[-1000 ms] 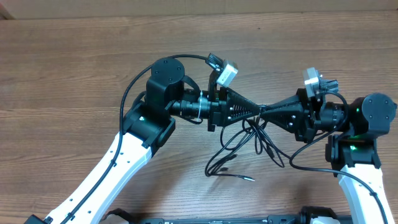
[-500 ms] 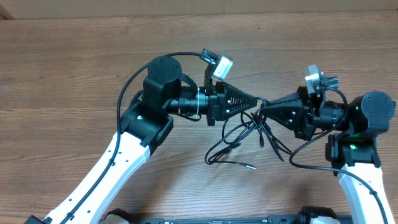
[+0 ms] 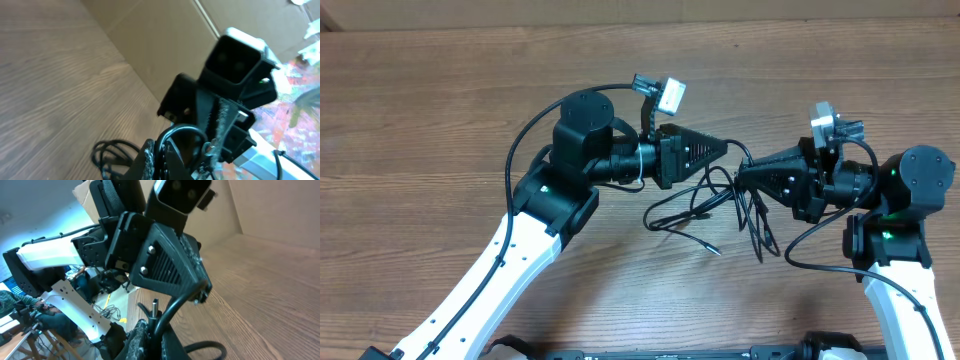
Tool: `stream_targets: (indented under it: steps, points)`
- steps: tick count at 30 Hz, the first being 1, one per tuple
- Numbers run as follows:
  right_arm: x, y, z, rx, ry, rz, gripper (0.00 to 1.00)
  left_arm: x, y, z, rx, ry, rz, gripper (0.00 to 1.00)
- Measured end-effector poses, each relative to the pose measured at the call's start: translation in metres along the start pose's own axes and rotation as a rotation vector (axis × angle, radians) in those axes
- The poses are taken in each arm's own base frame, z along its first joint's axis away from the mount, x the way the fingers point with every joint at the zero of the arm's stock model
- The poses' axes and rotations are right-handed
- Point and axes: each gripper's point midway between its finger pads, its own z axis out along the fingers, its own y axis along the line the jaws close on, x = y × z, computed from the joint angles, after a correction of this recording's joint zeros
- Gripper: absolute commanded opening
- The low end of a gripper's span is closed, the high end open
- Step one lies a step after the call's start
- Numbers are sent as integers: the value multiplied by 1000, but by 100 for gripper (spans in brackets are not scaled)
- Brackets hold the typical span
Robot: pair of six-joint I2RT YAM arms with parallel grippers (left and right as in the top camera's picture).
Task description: Untangle cables
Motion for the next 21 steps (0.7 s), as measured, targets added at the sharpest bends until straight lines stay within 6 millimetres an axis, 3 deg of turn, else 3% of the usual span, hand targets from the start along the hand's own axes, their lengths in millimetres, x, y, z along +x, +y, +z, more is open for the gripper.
stream_targets:
  steps: [1, 3, 4, 7, 9, 21]
  points:
    - [1, 1, 0, -4, 3, 0, 30, 1, 2, 0, -10, 0, -9, 4]
    - [3, 5, 0, -26, 18, -2, 52, -3, 10, -3, -44, -20, -22, 4]
    - [4, 6, 0, -36, 25, -11, 74, -7, 14, -5, -55, -32, -22, 4]
    - [6, 11, 0, -58, 40, -10, 95, -14, 14, -9, -49, -52, 10, 4]
    - [7, 12, 0, -62, 43, -19, 100, -15, 9, -9, -21, -48, 50, 4]
    - [7, 13, 0, -62, 43, -13, 100, -10, -34, -12, 187, 9, 241, 4]
